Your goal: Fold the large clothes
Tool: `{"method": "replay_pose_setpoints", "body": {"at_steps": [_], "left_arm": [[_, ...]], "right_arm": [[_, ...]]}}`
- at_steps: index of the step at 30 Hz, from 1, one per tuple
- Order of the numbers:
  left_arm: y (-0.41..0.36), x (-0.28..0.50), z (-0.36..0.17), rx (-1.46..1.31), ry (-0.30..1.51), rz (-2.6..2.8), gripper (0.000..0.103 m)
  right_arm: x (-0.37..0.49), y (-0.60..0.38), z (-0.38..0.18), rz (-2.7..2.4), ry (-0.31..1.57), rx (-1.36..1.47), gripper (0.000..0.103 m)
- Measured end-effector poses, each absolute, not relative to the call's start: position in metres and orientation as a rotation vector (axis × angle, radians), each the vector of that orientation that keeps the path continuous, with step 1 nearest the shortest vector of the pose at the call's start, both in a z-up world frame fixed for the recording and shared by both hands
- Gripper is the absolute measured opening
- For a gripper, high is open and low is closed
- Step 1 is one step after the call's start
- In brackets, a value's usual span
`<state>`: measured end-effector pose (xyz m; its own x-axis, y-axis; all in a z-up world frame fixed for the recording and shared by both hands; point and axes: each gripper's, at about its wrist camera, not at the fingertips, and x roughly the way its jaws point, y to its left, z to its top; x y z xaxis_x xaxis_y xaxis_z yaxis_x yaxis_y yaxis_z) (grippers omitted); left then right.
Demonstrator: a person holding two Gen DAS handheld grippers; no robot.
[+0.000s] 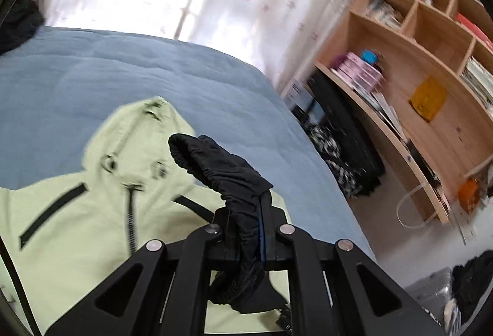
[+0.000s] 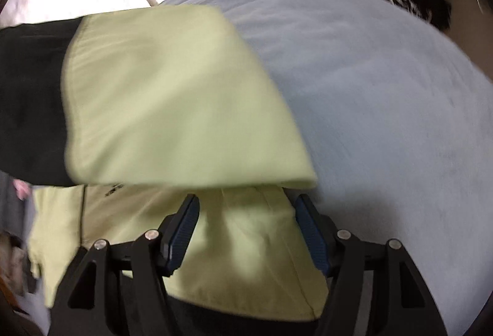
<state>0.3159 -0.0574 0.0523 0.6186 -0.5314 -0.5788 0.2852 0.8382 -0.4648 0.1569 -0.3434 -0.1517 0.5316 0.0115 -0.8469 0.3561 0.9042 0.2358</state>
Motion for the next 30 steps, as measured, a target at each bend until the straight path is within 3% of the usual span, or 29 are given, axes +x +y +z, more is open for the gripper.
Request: {"method": "replay_pose_setpoints", "body": {"at_steps": [2, 4, 8, 17, 19, 21, 22, 25, 30], "left_arm": [[-0.038, 0.319, 0.050, -0.358, 0.768, -0.441, 0.005], [-0.022, 0.323, 0.041, -0.362, 0.779, -0.400, 0.005], [0.004, 0.334, -0.003, -0.342, 0.855, -0.310, 0.005], [0.045, 0.344, -0.161, -0.350, 1.148, -0.158, 0.006], [0.055, 0.342, -0.171, -0.411, 1.151, -0.168, 0.007], [0.063, 0.343, -0.179, -0.470, 1.159, -0.184, 0.017], [0.064, 0.343, -0.181, -0.484, 1.164, -0.191, 0.025], [0.063, 0.346, -0.189, -0.501, 1.163, -0.215, 0.030], [0.056, 0.354, -0.188, -0.506, 1.160, -0.214, 0.037]], "right_arm": [[0.165, -0.341, -0.154, -0.230, 1.009, 0.367, 0.044], [0.168, -0.346, -0.157, -0.234, 1.005, 0.364, 0.020], [0.170, -0.353, -0.158, -0.226, 0.982, 0.398, 0.014], [0.149, -0.362, -0.148, -0.229, 1.042, 0.455, 0.014], [0.140, -0.364, -0.135, -0.171, 1.019, 0.500, 0.014], [0.133, -0.361, -0.122, -0.131, 0.984, 0.525, 0.018], [0.133, -0.360, -0.114, -0.113, 0.963, 0.539, 0.024], [0.140, -0.362, -0.101, -0.087, 0.911, 0.593, 0.038], [0.176, -0.369, -0.102, -0.085, 0.896, 0.633, 0.039]]}}
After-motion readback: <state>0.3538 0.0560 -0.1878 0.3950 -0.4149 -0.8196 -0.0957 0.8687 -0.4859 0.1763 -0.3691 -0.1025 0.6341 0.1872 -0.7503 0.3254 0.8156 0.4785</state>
